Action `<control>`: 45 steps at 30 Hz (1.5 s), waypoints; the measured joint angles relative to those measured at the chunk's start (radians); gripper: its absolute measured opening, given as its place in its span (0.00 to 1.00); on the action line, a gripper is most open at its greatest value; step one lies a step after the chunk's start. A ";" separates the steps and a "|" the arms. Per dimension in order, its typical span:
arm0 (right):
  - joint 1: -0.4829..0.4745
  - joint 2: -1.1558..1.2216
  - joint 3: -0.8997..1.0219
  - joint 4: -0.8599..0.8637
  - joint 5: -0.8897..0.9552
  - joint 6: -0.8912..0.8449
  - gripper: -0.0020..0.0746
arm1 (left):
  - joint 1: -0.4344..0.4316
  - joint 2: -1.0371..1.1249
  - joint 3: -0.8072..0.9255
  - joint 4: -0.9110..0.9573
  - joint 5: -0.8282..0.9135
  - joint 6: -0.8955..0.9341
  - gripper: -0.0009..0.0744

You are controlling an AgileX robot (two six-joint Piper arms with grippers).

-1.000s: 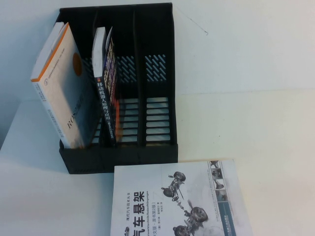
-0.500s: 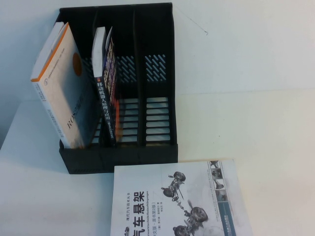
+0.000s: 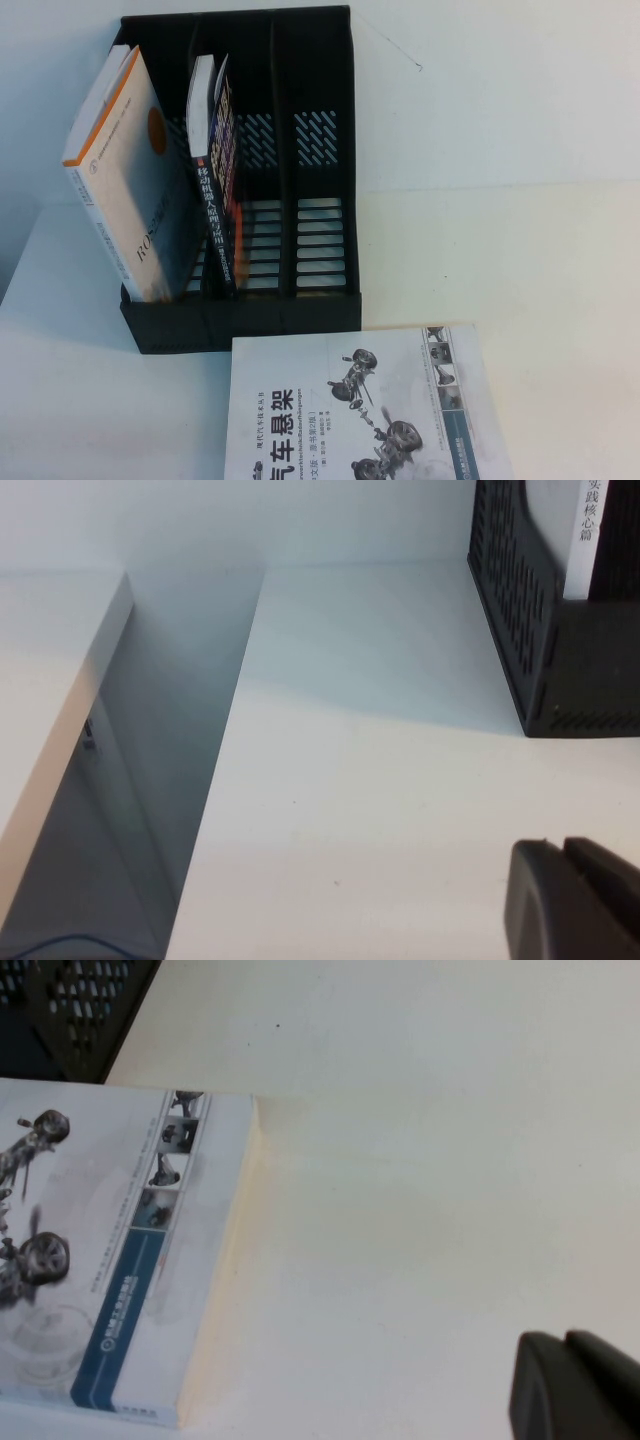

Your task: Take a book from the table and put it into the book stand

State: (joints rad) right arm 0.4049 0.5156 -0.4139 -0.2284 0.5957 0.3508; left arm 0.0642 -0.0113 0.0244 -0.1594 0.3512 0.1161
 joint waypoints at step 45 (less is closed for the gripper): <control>0.000 0.000 0.000 0.000 0.000 0.000 0.03 | -0.072 0.000 0.000 0.055 0.000 0.021 0.01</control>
State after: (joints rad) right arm 0.4049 0.5156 -0.4139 -0.2284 0.5957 0.3508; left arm -0.0076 -0.0113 0.0244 -0.1046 0.3512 0.1369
